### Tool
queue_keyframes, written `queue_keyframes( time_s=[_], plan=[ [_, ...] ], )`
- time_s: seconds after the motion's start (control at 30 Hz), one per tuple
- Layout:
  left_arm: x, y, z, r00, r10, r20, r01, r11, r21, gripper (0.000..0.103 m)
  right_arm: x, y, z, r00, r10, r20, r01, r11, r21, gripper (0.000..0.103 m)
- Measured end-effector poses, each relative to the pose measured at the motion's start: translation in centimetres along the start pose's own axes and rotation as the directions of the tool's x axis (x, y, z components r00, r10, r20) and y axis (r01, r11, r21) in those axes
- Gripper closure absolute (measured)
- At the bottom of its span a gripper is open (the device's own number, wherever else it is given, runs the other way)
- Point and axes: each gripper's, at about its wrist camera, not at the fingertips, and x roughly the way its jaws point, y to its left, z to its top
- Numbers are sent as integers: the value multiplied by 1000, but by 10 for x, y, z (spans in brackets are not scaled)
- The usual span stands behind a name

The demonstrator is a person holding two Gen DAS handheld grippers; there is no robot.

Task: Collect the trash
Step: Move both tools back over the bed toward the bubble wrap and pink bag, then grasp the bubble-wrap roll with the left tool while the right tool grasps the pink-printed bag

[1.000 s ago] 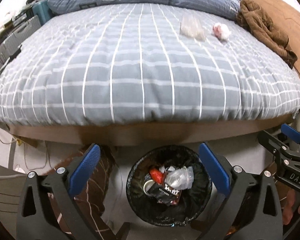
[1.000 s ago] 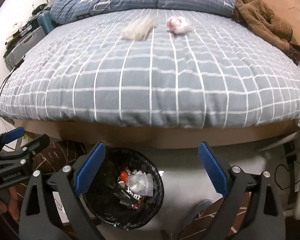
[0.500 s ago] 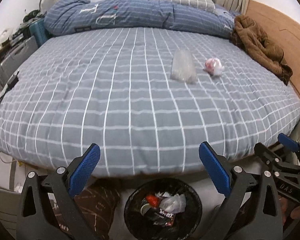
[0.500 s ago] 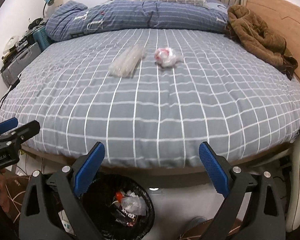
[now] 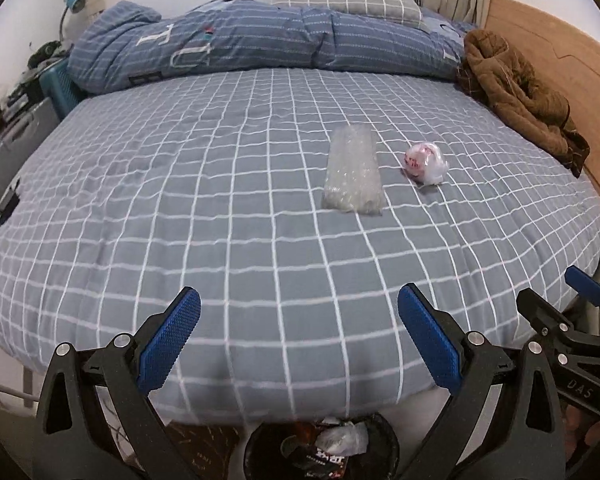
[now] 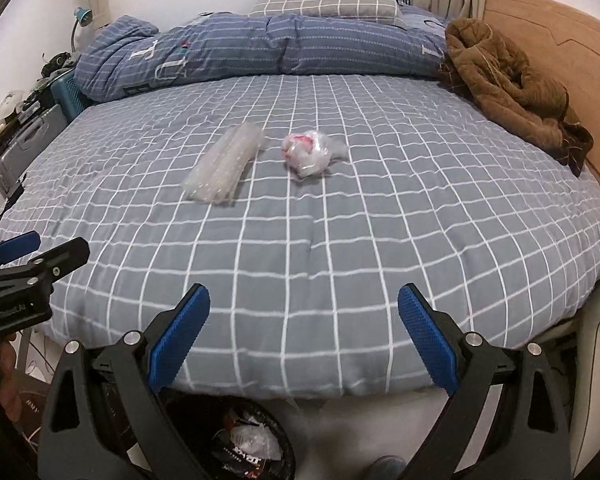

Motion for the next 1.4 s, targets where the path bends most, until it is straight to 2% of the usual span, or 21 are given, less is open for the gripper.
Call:
queue_keyframes(
  time_s=[0.23,0.53,0.8,0.83,0.93,1.0,1.13,1.23,1.37,1.4],
  plan=[
    [44,-19,37,1000,-14,-9,14,1000,23,6,35,-15,23,1000,-16,-13,17,1000,11,12],
    [127,-40,84,998,-37,-47,37,999,14,6,90,-35,46,999,-38,-36,38,999,10,12],
    [179,-53,109,998,-36,-56,37,999,22,8,129,-48,67,999,-31,-16,31,999,19,12],
    [183,-54,110,998,-29,-56,30,999,27,11,133,-48,71,1000,-26,-11,26,999,19,12],
    [197,-50,112,997,-29,-74,32,999,31,28,144,-43,82,1000,-11,5,11,1000,11,12],
    [205,-48,111,994,-67,-89,69,997,24,40,150,-38,90,1000,-6,17,6,1000,-3,12],
    [202,-45,112,994,-83,-78,85,996,29,74,160,-27,104,999,15,35,-14,1000,-27,12],
    [193,-40,113,993,-91,-73,94,995,36,78,167,-17,114,999,18,46,-16,998,-53,12],
    [178,-28,114,995,-87,-52,89,995,37,79,184,-8,127,999,24,35,-22,998,-55,12],
    [175,-26,114,995,-88,-50,90,995,36,79,187,-8,128,999,26,30,-25,998,-53,16]
  ],
)
